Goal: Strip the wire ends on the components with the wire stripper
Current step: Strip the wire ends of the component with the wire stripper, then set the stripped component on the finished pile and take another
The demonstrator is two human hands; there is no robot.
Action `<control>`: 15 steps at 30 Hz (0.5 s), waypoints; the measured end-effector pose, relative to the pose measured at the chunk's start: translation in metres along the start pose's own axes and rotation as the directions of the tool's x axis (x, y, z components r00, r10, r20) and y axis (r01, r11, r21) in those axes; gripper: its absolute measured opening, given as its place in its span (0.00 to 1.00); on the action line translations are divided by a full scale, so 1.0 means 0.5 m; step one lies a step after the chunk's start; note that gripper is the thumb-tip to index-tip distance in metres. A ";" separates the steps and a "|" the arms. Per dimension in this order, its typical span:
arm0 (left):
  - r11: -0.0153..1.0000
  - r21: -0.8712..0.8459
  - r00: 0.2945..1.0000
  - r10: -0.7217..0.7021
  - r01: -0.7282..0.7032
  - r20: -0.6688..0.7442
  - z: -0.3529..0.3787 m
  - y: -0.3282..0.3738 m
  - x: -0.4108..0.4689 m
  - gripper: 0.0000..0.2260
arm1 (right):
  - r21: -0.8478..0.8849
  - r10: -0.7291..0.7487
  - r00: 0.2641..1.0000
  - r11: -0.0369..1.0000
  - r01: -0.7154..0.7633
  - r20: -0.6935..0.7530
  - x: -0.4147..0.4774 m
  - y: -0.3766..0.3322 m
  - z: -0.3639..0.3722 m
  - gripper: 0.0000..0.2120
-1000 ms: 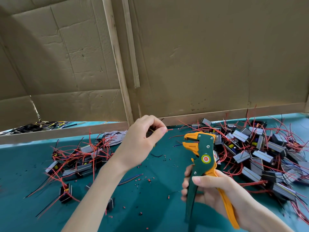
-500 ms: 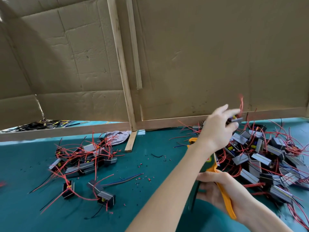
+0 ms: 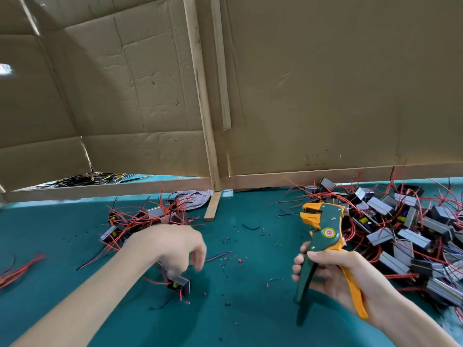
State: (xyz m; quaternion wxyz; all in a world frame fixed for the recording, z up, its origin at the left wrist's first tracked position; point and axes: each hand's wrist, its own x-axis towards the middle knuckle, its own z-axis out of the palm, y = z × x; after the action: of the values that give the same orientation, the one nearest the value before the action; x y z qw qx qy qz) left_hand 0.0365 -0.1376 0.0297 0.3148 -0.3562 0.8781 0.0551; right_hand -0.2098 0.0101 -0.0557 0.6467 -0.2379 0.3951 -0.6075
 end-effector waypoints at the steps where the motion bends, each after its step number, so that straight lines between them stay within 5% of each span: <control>1: 0.998 0.041 0.999 -0.043 0.042 0.023 0.016 -0.007 0.007 0.22 | 0.001 -0.001 1.000 1.000 0.001 -0.001 0.000 0.000 0.001 0.15; 8: 0.984 -0.178 0.995 -0.014 -0.005 -0.101 0.028 -0.012 0.057 0.12 | -0.012 -0.013 1.000 1.000 0.013 0.004 -0.007 -0.004 0.000 0.14; 15: 0.824 -0.473 0.889 0.078 -0.312 -0.450 -0.005 0.045 0.109 0.07 | -0.005 -0.011 1.000 1.000 0.011 -0.022 0.000 -0.004 -0.008 0.15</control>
State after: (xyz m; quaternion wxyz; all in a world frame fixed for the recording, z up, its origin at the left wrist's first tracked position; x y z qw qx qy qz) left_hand -0.0095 -0.1540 -0.0035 0.0038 -0.3390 0.9062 0.2527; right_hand -0.2143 0.0105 -0.0565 0.6384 -0.2348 0.4022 -0.6127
